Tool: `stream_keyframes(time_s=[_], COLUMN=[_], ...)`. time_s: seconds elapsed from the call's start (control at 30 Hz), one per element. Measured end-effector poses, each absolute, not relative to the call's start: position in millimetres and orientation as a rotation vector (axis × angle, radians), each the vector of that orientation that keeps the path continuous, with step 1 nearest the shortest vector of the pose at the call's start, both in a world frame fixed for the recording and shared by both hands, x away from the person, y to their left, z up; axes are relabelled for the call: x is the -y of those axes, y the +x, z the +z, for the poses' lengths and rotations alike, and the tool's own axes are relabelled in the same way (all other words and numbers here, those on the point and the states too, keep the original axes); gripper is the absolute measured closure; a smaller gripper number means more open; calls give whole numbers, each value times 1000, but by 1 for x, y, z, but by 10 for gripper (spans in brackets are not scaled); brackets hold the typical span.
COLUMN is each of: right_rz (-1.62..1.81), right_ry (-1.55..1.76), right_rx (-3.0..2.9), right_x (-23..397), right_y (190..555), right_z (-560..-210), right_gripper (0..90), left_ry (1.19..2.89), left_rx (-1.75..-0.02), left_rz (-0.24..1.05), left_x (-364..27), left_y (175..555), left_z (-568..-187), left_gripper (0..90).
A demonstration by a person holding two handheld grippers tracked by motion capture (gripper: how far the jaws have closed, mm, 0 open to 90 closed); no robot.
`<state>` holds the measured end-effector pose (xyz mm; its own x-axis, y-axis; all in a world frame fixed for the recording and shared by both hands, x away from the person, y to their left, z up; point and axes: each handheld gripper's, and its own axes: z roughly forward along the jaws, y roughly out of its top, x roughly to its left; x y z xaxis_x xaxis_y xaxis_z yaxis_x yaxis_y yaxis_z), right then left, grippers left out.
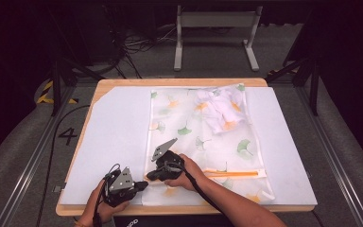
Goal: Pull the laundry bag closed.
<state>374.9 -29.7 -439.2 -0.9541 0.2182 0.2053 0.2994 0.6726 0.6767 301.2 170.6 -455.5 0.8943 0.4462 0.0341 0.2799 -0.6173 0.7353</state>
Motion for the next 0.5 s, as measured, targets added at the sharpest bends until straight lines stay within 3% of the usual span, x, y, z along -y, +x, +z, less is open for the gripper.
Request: stream_keyframes(time_s=[0.37, 0.5], right_rz=[-1162, -1154], right_ry=[-457, -472], right_rx=[2758, 2754], right_x=[30, 30], right_y=[375, 375], right_z=[-438, -442], right_gripper=[898, 830], left_ry=[2269, 2254], left_rx=[-510, -512], left_rz=[268, 252], left_x=[-173, -176], left_y=[305, 305], left_z=[-457, -459], left_gripper=[900, 900])
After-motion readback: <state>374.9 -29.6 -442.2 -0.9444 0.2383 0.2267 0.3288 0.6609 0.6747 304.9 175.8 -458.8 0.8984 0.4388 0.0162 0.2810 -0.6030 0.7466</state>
